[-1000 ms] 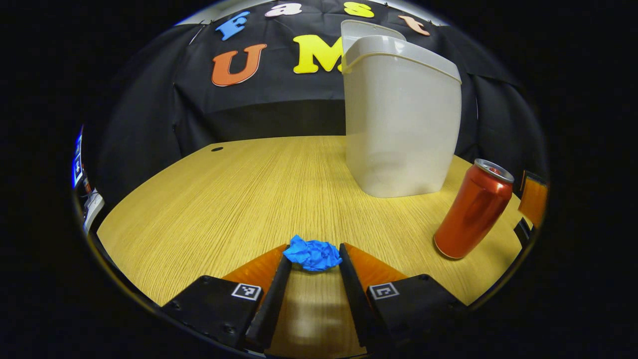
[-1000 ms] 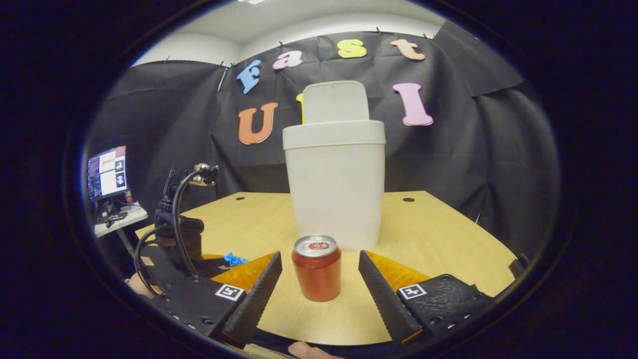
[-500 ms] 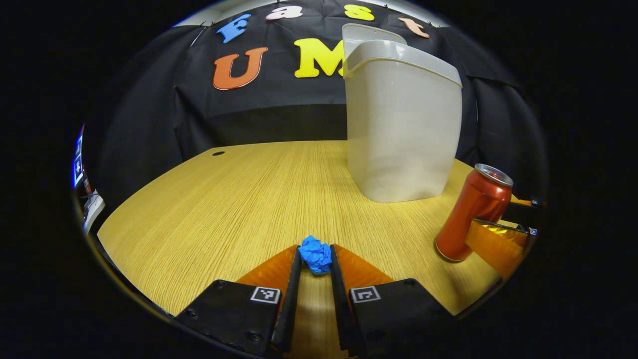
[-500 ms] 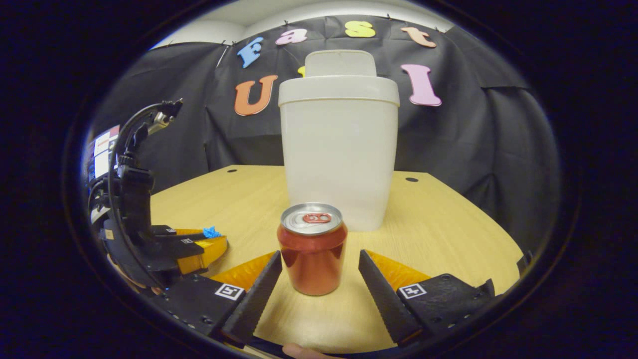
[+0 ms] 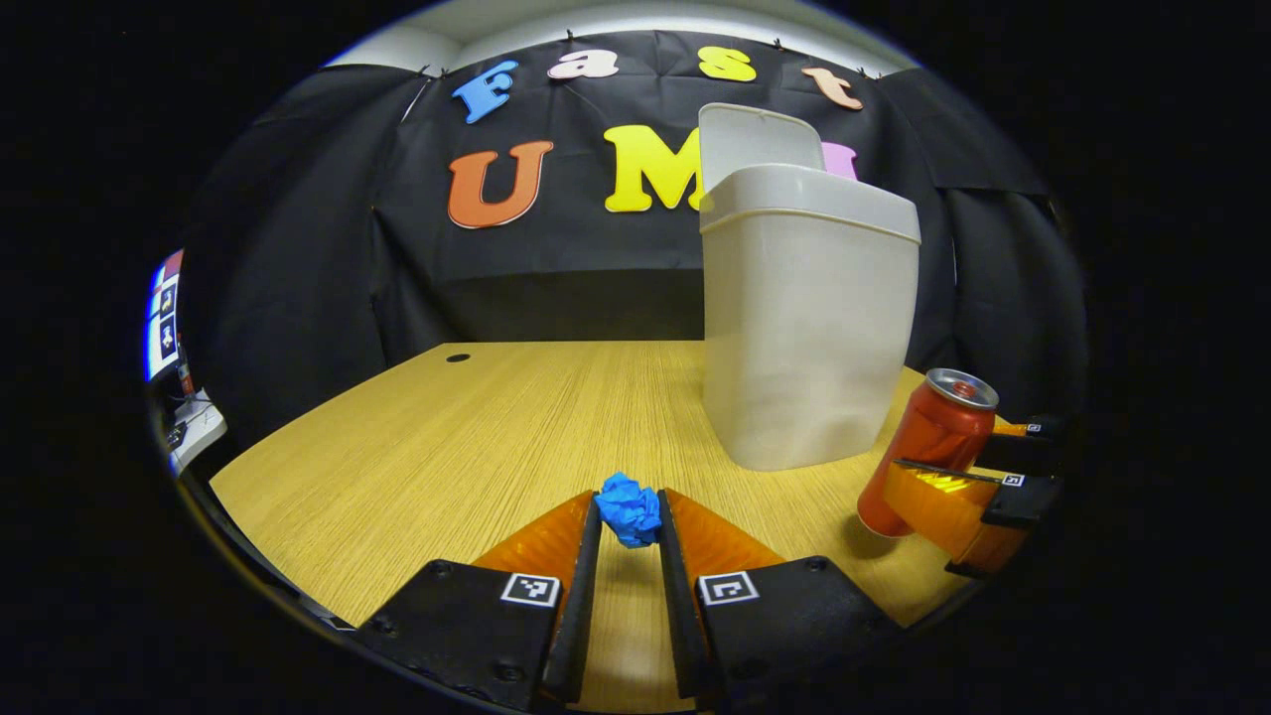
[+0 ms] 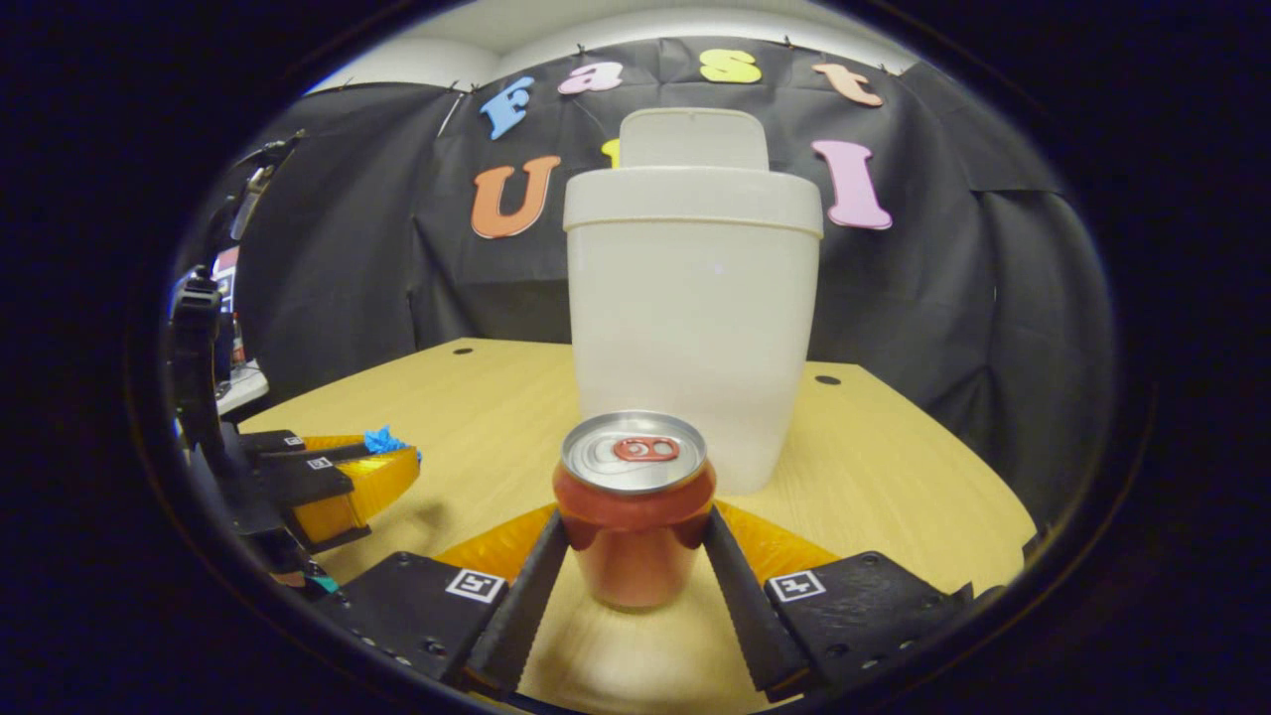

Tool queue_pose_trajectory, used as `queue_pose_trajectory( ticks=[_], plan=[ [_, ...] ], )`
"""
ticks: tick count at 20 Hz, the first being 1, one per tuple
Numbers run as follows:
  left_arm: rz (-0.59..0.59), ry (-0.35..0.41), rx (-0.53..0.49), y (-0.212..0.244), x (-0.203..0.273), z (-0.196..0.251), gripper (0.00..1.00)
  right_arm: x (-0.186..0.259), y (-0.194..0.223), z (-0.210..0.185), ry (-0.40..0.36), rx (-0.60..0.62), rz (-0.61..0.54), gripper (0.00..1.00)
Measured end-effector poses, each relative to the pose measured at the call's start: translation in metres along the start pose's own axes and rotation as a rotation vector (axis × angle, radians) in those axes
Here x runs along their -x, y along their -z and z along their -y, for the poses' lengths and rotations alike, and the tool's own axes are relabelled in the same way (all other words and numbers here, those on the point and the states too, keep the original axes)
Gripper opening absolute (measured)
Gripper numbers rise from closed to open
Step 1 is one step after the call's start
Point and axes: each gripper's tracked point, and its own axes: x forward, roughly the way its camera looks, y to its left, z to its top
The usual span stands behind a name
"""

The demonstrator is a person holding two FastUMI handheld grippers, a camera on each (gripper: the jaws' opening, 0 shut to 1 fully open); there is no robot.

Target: Press the lid of the desktop garbage bin to open it, pick up the crumpled paper on the desktop and throw it into the bin, then pick up the pop can on the desktop and drop it into the bin, and finally close the garbage bin lid.

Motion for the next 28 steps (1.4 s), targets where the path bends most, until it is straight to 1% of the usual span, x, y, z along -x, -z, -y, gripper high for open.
queue_pose_trajectory(
  ticks=[3, 4, 5, 7, 9, 11, 12, 14, 17, 20, 21, 22, 24, 26, 27, 28],
  plan=[
    [0.032, -0.006, 0.013, -0.024, 0.004, -0.001, 0.37, 0.009, -0.032, 0.01, 0.025, 0.044, 0.085, 0.81],
    [0.047, -0.014, 0.015, -0.03, 0.007, -0.003, 0.36, 0.013, -0.042, 0.009, 0.014, 0.043, 0.104, 0.81],
    [0.058, -0.016, 0.02, -0.04, 0.01, -0.003, 0.37, 0.017, -0.051, 0.01, 0.01, 0.041, 0.117, 0.8],
    [0.098, -0.003, 0.029, -0.063, 0.017, 0.001, 0.37, 0.026, -0.07, 0.015, 0.021, 0.047, 0.14, 0.79],
    [0.152, 0.004, 0.007, -0.093, 0.026, 0.006, 0.36, 0.036, -0.089, 0.022, 0.031, 0.048, 0.162, 0.8],
    [0.214, 0.009, 0.003, -0.124, 0.036, 0.008, 0.36, 0.047, -0.115, 0.027, 0.028, 0.031, 0.211, 0.8],
    [0.24, 0.019, 0.009, -0.136, 0.04, 0.013, 0.36, 0.052, -0.127, 0.033, 0.043, 0.027, 0.229, 0.79],
    [0.272, 0.043, 0.009, -0.156, 0.047, 0.024, 0.36, 0.062, -0.145, 0.038, 0.05, 0.03, 0.258, 0.8],
    [0.32, 0.051, 0.002, -0.185, 0.057, 0.033, 0.36, 0.079, -0.168, 0.05, 0.057, 0.054, 0.3, 0.8],
    [0.339, 0.066, 0.02, -0.203, 0.06, 0.045, 0.36, 0.091, -0.188, 0.061, 0.068, 0.063, 0.342, 0.79],
    [0.337, 0.069, 0.03, -0.206, 0.058, 0.049, 0.31, 0.093, -0.19, 0.063, 0.068, 0.067, 0.349, 0.79],
    [0.336, 0.068, 0.031, -0.208, 0.057, 0.05, 0.36, 0.095, -0.192, 0.067, 0.068, 0.067, 0.357, 0.79],
    [0.34, 0.046, 0.022, -0.212, 0.056, 0.05, 0.36, 0.099, -0.194, 0.071, 0.067, 0.058, 0.382, 0.79],
    [0.334, 0.026, 0.006, -0.214, 0.05, 0.052, 0.36, 0.095, -0.185, 0.07, 0.057, 0.101, 0.373, 0.79],
    [0.321, 0.015, -0.006, -0.214, 0.046, 0.052, 0.41, 0.095, -0.185, 0.073, 0.054, 0.102, 0.372, 0.79],
    [0.311, 0.008, -0.012, -0.217, 0.042, 0.054, 0.36, 0.094, -0.185, 0.075, 0.047, 0.085, 0.367, 0.79]
  ],
)
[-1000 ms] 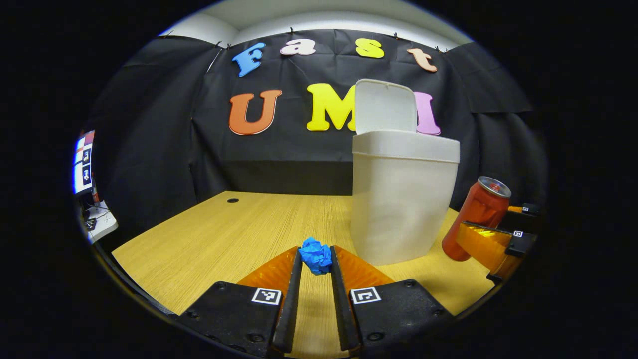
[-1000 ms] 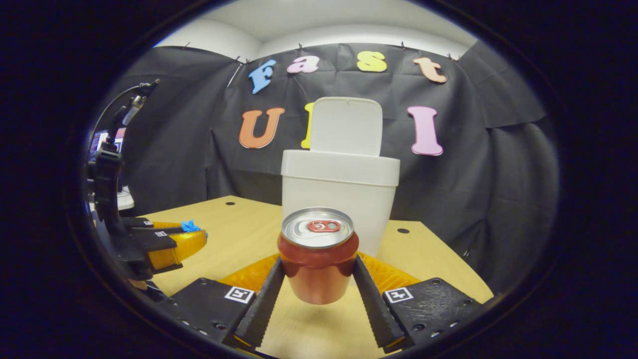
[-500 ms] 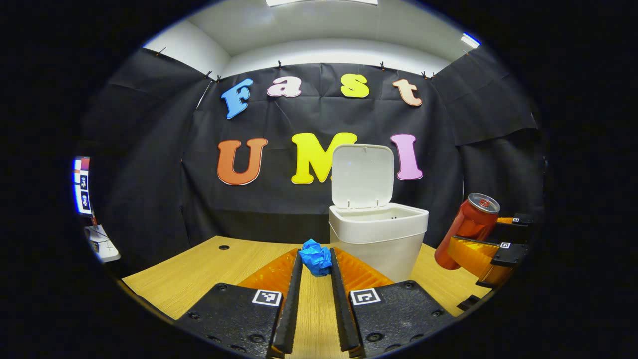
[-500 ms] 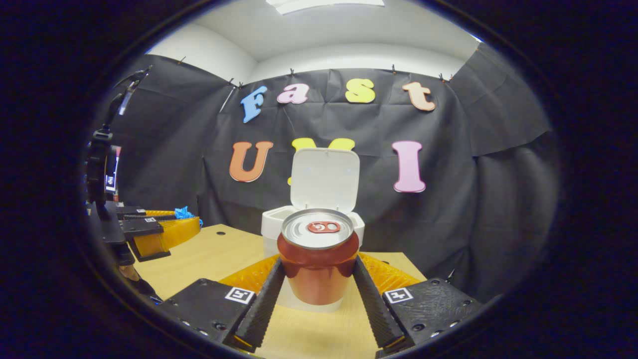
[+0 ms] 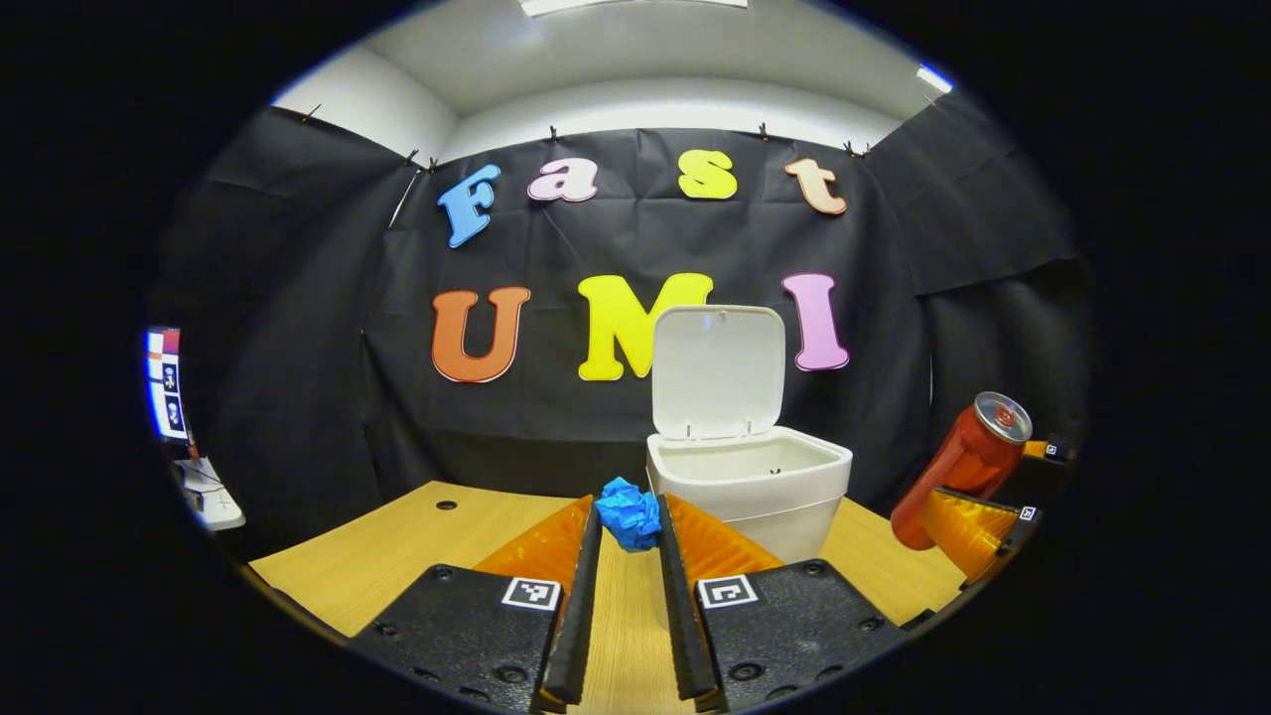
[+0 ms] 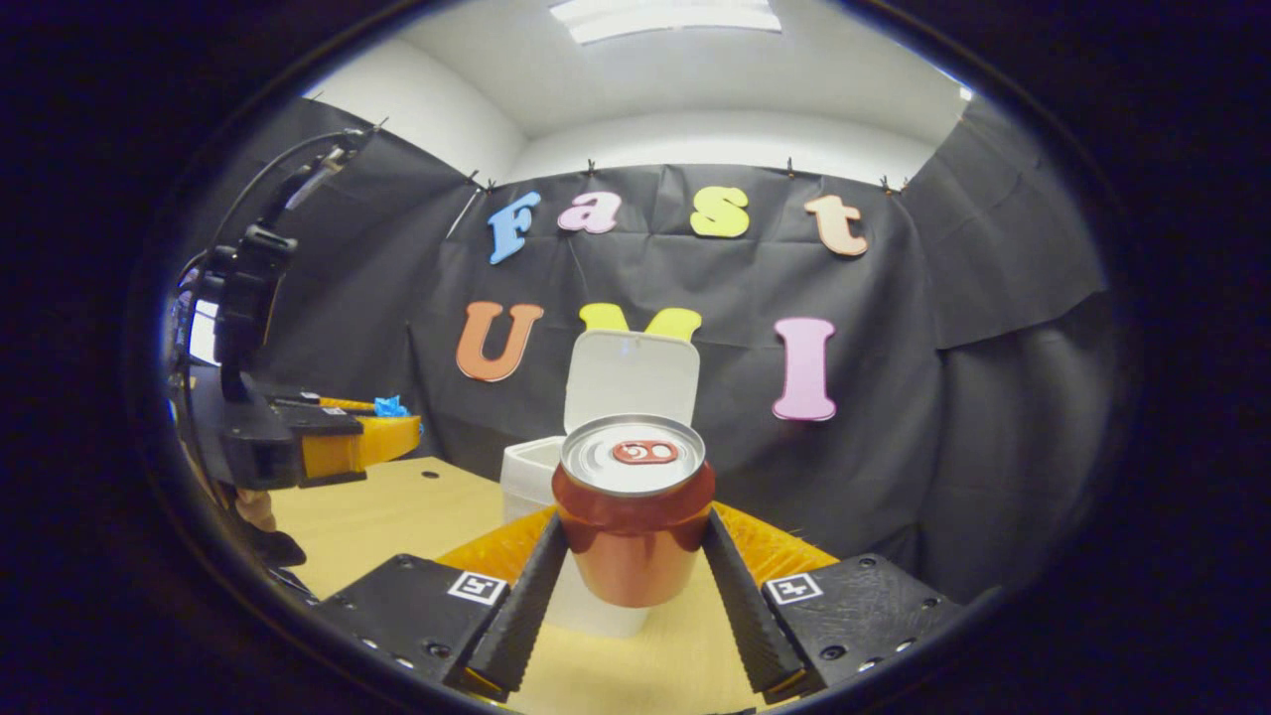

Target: Press the lid of the desktop garbage bin to open it, pick up the crumpled paper on the desktop and throw it into the bin, then pick up the pop can on the desktop and drop it into the bin, and finally close the garbage bin lid.

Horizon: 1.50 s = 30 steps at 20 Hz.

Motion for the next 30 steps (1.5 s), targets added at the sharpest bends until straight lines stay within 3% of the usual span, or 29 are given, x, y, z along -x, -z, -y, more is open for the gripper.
queue_pose_trajectory(
  ticks=[6, 12, 13, 14, 20, 22, 28, 29, 30],
  plan=[
    [0.002, 0.016, -0.08, -0.027, -0.043, 0.024, 0.36, -0.004, 0.011, 0.029, 0.024, -0.086, -0.03, 0.8],
    [0.022, 0.048, -0.03, -0.053, -0.108, 0.057, 0.35, -0.004, 0.012, 0.056, 0.048, -0.112, -0.015, 0.79],
    [0.018, 0.043, -0.018, -0.052, -0.12, 0.06, 0.4, -0.005, 0.012, 0.059, 0.054, -0.117, -0.011, 0.79],
    [0.015, 0.056, 0.003, -0.05, -0.132, 0.067, 0.36, -0.006, 0.013, 0.059, 0.05, -0.121, -0.01, 0.79],
    [0.049, 0.112, -0.051, -0.044, -0.194, 0.1, 0.35, -0.009, 0.021, 0.052, -0.006, -0.132, -0.022, 0.79],
    [0.035, 0.143, -0.042, -0.035, -0.2, 0.11, 0.36, -0.01, 0.025, 0.054, -0.006, -0.116, -0.025, 0.79],
    [0.004, 0.117, -0.07, -0.027, -0.208, 0.112, 0.41, -0.014, 0.028, 0.057, 0.011, -0.119, -0.027, 0.8],
    [0.0, 0.119, -0.077, -0.027, -0.208, 0.114, 0.35, -0.014, 0.028, 0.057, 0.011, -0.113, -0.026, 0.8],
    [0.004, 0.117, -0.077, -0.027, -0.208, 0.114, 0.42, -0.013, 0.027, 0.057, 0.011, -0.106, -0.024, 0.79]
  ],
)
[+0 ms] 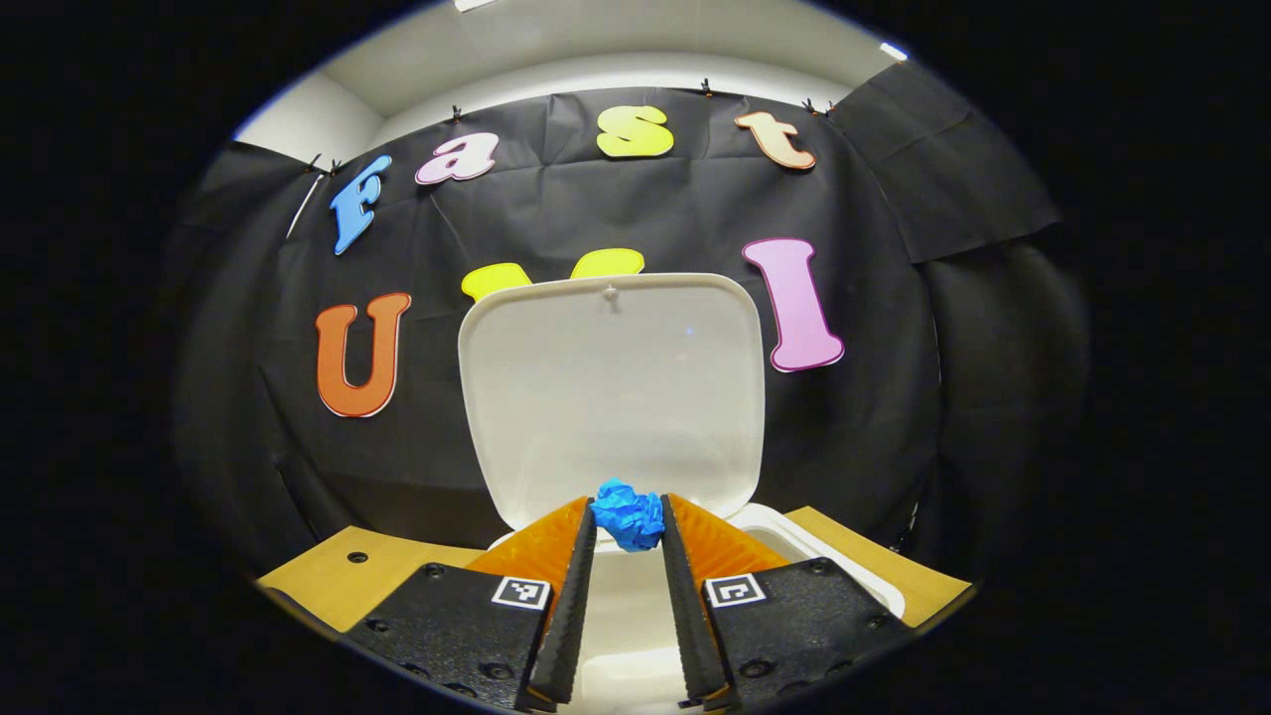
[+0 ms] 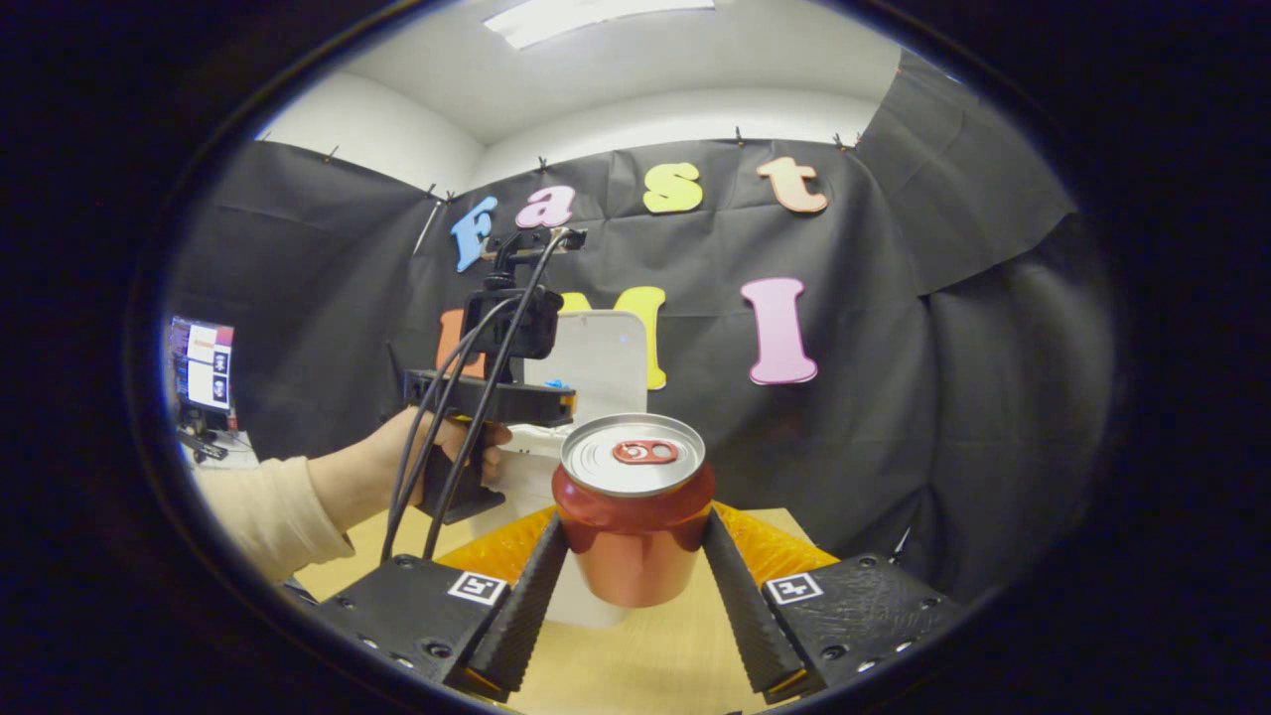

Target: Press the lid of the desktop garbage bin to open it, pick up the crumpled paper on the desktop and throw it into the bin, then pick up the pop can on the desktop and drop it into the bin, and finally close the garbage bin lid.

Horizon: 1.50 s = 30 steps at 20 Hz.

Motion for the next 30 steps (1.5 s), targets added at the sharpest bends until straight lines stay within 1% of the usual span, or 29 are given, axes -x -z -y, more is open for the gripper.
queue_pose_trajectory(
  ticks=[3, 4, 5, 6, 7, 8, 11, 13, 14, 15, 19, 22, 26, 27, 30],
  plan=[
    [-0.006, 0.012, 0.011, 0.001, 0.002, 0.005, 0.43, 0.0, 0.003, 0.0, 0.003, 0.013, 0.002, 0.79],
    [-0.015, 0.008, 0.019, 0.002, 0.007, 0.005, 0.41, -0.001, 0.003, -0.001, 0.002, 0.013, 0.0, 0.8],
    [-0.026, 0.001, 0.025, 0.003, 0.011, 0.004, 0.58, -0.002, 0.003, -0.003, -0.003, 0.011, -0.001, 0.79],
    [-0.03, -0.001, 0.027, 0.003, 0.017, 0.003, 0.81, -0.002, 0.004, -0.005, -0.008, 0.011, -0.003, 0.79],
    [-0.014, -0.006, 0.026, -0.002, 0.023, 0.0, 0.82, -0.003, 0.005, -0.005, -0.011, 0.012, -0.002, 0.79],
    [-0.001, -0.007, 0.023, -0.005, 0.03, -0.001, 0.9, -0.003, 0.005, -0.006, -0.013, 0.017, 0.001, 0.79],
    [0.015, -0.028, 0.041, -0.007, 0.054, -0.017, 0.94, -0.01, 0.013, -0.008, -0.011, 0.024, -0.015, 0.79],
    [0.013, -0.041, 0.057, -0.005, 0.072, -0.027, 0.94, -0.014, 0.016, -0.014, -0.012, 0.021, -0.029, 0.79],
    [0.01, -0.031, 0.062, -0.003, 0.082, -0.029, 0.94, -0.015, 0.018, -0.016, -0.011, 0.02, -0.035, 0.79],
    [0.013, -0.028, 0.058, -0.001, 0.091, -0.031, 0.94, -0.016, 0.019, -0.019, -0.01, 0.025, -0.041, 0.79],
    [0.03, -0.061, 0.039, 0.01, 0.13, -0.057, 0.94, -0.02, 0.018, -0.027, 0.023, 0.045, -0.053, 0.79],
    [-0.01, -0.088, 0.045, 0.028, 0.147, -0.079, 0.95, -0.022, 0.017, -0.034, 0.044, 0.025, -0.075, 0.79],
    [-0.065, -0.084, 0.085, 0.053, 0.162, -0.095, 0.95, -0.022, 0.018, -0.039, 0.082, 0.035, -0.1, 0.8],
    [-0.071, -0.084, 0.085, 0.057, 0.167, -0.099, 0.95, -0.022, 0.017, -0.042, 0.082, 0.039, -0.106, 0.8],
    [-0.066, -0.116, 0.078, 0.064, 0.178, -0.117, 0.95, -0.022, 0.012, -0.053, 0.073, 0.05, -0.118, 0.79]
  ],
)
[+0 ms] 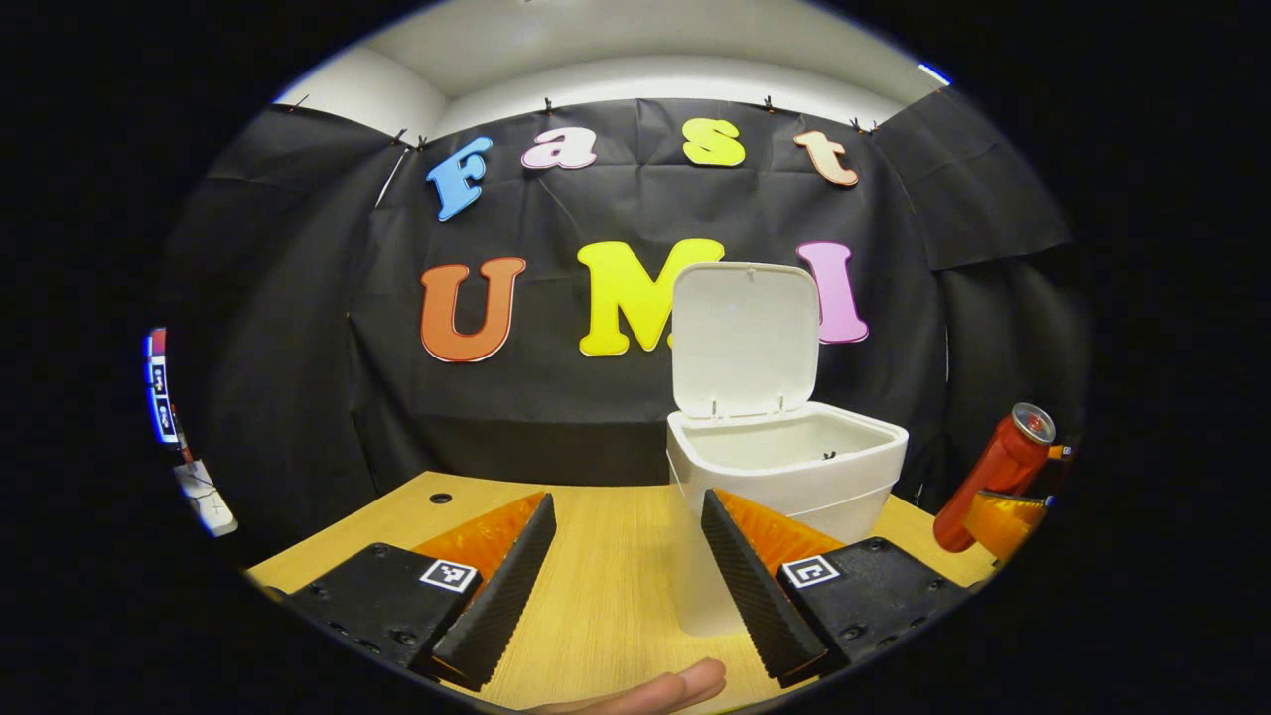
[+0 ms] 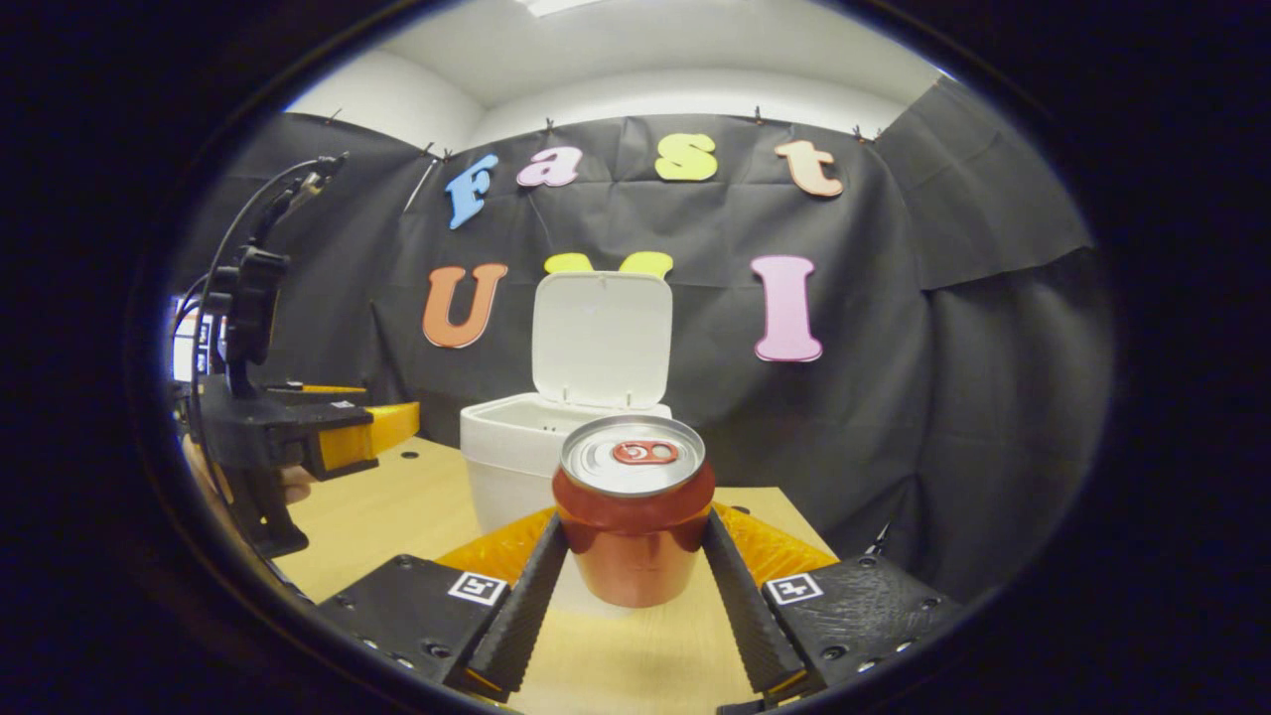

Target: Press the lid of the desktop garbage bin to open it, pick up the crumpled paper on the desktop and throw it into the bin, then pick up the pop can on the desktop and drop it into the bin, and finally close the garbage bin lid.

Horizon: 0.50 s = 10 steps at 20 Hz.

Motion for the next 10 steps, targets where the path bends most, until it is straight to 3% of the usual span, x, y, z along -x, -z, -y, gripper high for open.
queue_pose_trajectory(
  ticks=[10],
  plan=[
    [-0.016, 0.01, 0.008, 0.025, 0.026, -0.018, 0.96, 0.009, -0.061, -0.036, -0.05, 0.015, 0.043, 0.79]
  ],
)
